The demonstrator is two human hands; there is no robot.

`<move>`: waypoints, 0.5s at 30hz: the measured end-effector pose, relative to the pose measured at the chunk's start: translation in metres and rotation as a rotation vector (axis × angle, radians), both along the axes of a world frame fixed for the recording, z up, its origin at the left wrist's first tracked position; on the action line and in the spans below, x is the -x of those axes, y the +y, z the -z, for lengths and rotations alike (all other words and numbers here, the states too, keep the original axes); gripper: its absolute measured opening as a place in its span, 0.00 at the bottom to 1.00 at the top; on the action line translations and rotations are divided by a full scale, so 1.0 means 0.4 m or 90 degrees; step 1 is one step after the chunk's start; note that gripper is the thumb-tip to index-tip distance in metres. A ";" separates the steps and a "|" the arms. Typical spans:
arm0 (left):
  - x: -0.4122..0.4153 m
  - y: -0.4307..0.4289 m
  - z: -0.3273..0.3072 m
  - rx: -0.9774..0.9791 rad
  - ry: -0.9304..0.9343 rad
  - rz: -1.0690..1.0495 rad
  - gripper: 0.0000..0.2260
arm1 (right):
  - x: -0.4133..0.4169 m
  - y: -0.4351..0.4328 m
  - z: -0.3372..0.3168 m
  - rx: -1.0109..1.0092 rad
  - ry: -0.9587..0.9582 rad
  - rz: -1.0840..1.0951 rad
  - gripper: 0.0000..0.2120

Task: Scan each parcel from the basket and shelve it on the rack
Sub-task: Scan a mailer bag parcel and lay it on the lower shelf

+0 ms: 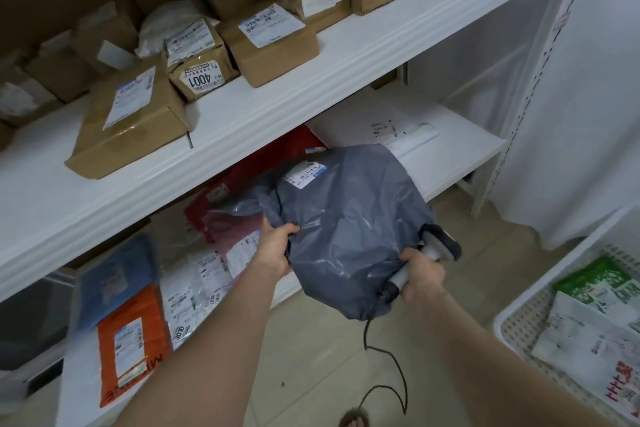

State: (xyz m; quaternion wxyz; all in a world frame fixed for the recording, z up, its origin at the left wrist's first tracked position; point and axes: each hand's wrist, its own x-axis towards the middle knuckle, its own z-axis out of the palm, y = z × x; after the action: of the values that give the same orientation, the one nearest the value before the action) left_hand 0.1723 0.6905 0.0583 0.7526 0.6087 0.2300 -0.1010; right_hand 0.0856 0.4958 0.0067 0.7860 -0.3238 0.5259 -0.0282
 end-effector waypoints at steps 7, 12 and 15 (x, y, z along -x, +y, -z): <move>-0.338 0.147 0.042 0.015 -0.001 0.043 0.17 | -0.316 0.186 0.059 -0.021 -0.091 0.050 0.24; -0.408 0.257 0.193 0.056 0.115 0.087 0.34 | -0.467 0.328 0.141 -0.074 -0.128 0.081 0.25; -0.391 0.273 0.288 -0.170 0.191 0.040 0.27 | -0.486 0.350 0.204 -0.073 -0.116 0.038 0.21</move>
State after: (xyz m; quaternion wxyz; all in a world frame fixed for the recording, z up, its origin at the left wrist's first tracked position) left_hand 0.3286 0.7996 -0.0569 0.6189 0.6882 0.3318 -0.1825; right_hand 0.2798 0.6359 -0.0748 0.8465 -0.2585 0.4627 -0.0506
